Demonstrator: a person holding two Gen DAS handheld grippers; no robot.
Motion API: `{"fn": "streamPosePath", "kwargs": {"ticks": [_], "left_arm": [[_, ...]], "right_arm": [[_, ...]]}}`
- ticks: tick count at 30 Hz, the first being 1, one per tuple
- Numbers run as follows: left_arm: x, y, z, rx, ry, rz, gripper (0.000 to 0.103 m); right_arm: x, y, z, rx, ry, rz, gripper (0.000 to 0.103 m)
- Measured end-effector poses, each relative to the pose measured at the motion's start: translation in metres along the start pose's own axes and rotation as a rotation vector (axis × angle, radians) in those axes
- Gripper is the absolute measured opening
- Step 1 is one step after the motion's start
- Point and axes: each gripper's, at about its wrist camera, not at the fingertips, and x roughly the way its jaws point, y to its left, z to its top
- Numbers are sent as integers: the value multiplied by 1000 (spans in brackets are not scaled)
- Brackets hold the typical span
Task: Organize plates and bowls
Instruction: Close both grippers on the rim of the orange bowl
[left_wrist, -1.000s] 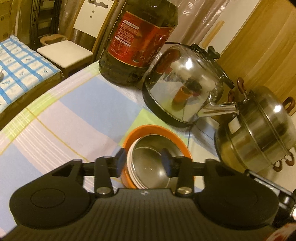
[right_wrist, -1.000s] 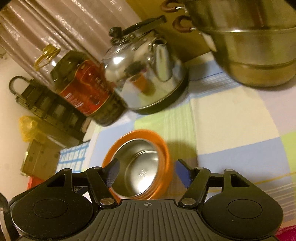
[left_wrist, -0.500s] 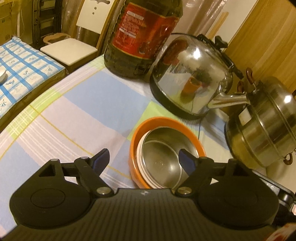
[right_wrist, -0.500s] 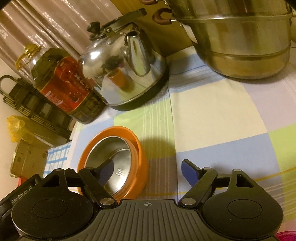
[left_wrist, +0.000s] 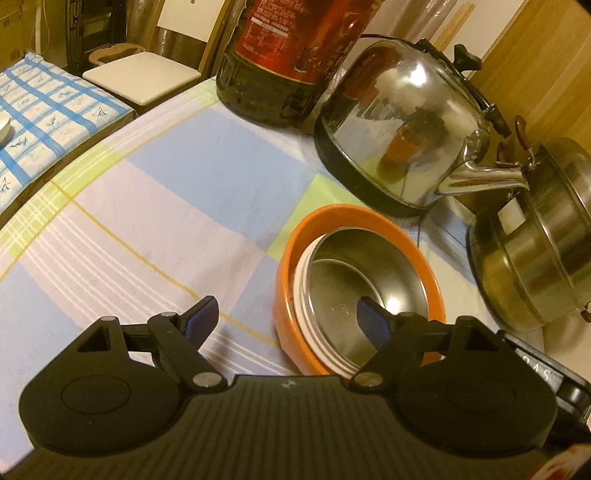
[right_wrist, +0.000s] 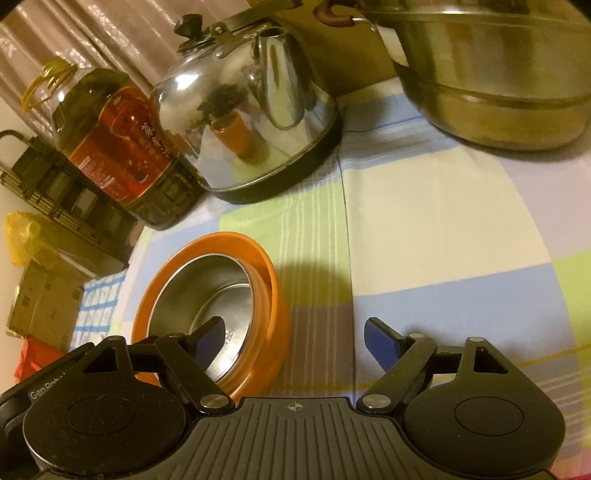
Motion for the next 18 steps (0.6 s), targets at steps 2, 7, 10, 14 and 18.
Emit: {"fn": "streamPosePath", "kwargs": {"ticks": [2,7,10,14,18], "left_arm": [[2,3,0,-10,-2,-12,80],[7,6,-1,-36,4,-32,78],[11,7,-2,-48,10,-40,73],[16,8,-2,-74,19,-52,65],[19,9,-2,-87,21,-59,62]], "right_arm": [[4,-1,-1,0,7,6,82],[15,-3,-1,8,30,21,82],[20,-6,-1,28,40,29,81],[27,-8,1,49,52,44,69],[31,-7,2,64,54,65,60]]}}
